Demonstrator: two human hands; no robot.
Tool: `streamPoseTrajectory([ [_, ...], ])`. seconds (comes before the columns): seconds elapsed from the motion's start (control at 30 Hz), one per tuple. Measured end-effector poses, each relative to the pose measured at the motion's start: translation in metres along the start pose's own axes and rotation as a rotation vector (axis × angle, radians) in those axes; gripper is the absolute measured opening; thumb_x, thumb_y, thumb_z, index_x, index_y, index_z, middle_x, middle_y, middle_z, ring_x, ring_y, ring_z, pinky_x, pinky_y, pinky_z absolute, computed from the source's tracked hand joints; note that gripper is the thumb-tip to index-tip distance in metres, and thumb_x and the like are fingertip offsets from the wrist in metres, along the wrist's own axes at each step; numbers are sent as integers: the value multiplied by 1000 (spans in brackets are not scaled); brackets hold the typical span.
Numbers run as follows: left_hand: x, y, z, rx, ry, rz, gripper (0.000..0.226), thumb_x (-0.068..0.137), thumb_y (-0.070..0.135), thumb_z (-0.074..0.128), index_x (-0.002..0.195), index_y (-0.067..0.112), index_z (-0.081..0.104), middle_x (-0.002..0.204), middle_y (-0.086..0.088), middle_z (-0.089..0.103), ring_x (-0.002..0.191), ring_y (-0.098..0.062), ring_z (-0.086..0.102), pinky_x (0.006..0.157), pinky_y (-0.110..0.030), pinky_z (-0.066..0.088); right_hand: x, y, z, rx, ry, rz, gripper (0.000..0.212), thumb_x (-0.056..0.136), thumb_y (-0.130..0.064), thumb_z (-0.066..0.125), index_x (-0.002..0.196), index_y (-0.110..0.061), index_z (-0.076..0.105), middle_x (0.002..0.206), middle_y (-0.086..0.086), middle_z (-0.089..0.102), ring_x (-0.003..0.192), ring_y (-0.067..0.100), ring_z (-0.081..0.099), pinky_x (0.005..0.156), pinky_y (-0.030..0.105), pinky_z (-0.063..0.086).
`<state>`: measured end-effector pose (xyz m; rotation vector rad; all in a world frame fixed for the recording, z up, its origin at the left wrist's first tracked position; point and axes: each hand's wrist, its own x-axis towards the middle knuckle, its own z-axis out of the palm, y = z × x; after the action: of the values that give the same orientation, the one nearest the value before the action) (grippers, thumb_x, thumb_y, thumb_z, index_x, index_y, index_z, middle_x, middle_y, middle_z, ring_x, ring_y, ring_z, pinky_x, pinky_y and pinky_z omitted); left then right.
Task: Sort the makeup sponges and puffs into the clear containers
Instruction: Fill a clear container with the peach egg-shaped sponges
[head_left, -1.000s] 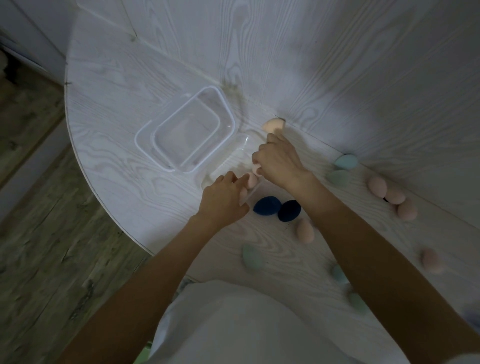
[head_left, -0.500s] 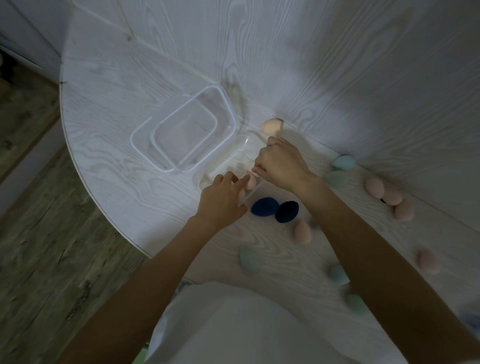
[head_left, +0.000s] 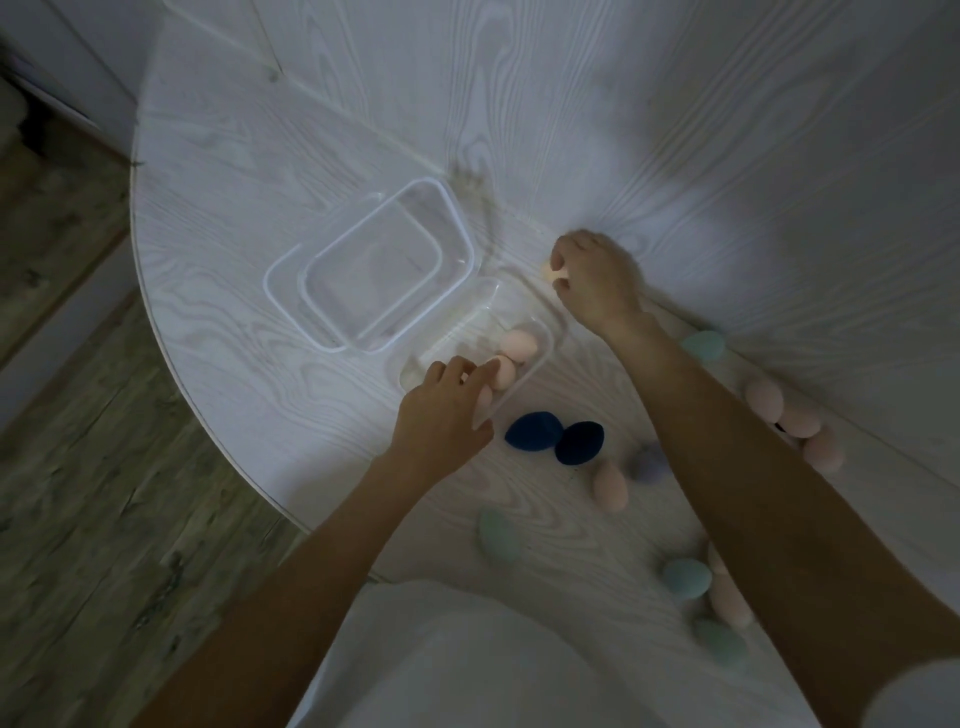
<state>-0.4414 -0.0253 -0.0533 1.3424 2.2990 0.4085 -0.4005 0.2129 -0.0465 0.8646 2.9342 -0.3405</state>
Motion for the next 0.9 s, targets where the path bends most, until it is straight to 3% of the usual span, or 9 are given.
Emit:
streamPoseTrajectory([
  [0.17, 1, 1, -1, -49, 5, -19, 63, 78, 34, 67, 135, 25, 41, 119, 2, 50, 99, -15, 45, 67, -24, 42, -14, 2, -13, 43, -6, 146, 45, 80, -18, 61, 124, -12, 50, 120, 13, 50, 101, 28, 52, 73, 27, 33],
  [0.27, 2, 0, -1, -61, 14, -22, 60, 77, 33, 67, 131, 24, 44, 117, 3, 51, 97, -14, 46, 66, -25, 42, -36, -10, -27, 325, 143, 92, 32, 79, -20, 65, 109, -12, 58, 108, 8, 54, 88, 19, 56, 68, 25, 40],
  [0.33, 2, 0, 0, -60, 14, -18, 60, 77, 33, 67, 133, 25, 44, 117, 3, 51, 98, -15, 46, 66, -25, 43, -49, -26, -34, 480, 155, -4, 30, 78, -22, 68, 105, -17, 57, 99, 2, 56, 84, 11, 55, 68, 22, 43],
  [0.43, 3, 0, -1, -37, -4, -12, 64, 80, 36, 65, 138, 27, 40, 122, 2, 49, 103, -16, 45, 70, -26, 46, -54, -48, -27, 302, 102, -164, 31, 75, -29, 73, 101, -18, 60, 89, 0, 62, 83, 14, 53, 71, 27, 37],
  [0.57, 2, 1, -2, -14, -25, -18, 64, 83, 38, 62, 140, 29, 36, 125, 1, 48, 106, -17, 45, 72, -31, 50, -40, -58, -1, -21, 77, -324, 31, 63, -20, 81, 89, -12, 67, 77, 5, 65, 78, 27, 55, 67, 30, 36],
  [0.63, 1, 2, -2, 9, -20, -11, 61, 84, 37, 61, 140, 27, 38, 124, -1, 49, 105, -18, 46, 68, -31, 50, -32, -61, 2, -205, 18, -389, 28, 56, -14, 83, 81, -15, 70, 71, 0, 64, 74, 23, 55, 66, 28, 36],
  [0.7, 1, 3, -1, 21, -12, -6, 58, 84, 35, 61, 137, 25, 42, 121, -2, 50, 102, -19, 48, 63, -29, 47, -32, -62, 1, -358, -64, -408, 20, 64, -11, 77, 81, -19, 71, 73, -5, 64, 80, 18, 52, 69, 23, 28],
  [0.8, -1, 3, -1, 25, -13, 3, 55, 83, 35, 62, 135, 25, 46, 118, -2, 52, 100, -19, 50, 60, -28, 44, -35, -56, -1, -404, -193, -398, 20, 82, -6, 57, 94, -17, 69, 84, -1, 64, 94, 21, 46, 74, 25, 21],
  [0.9, 0, 3, -2, 39, -19, 17, 55, 82, 35, 62, 134, 26, 46, 119, -2, 52, 99, -19, 51, 60, -28, 44, -39, -53, -3, -372, -174, -372, 17, 73, -10, 70, 84, -22, 73, 70, -3, 63, 84, 22, 51, 69, 26, 26],
])
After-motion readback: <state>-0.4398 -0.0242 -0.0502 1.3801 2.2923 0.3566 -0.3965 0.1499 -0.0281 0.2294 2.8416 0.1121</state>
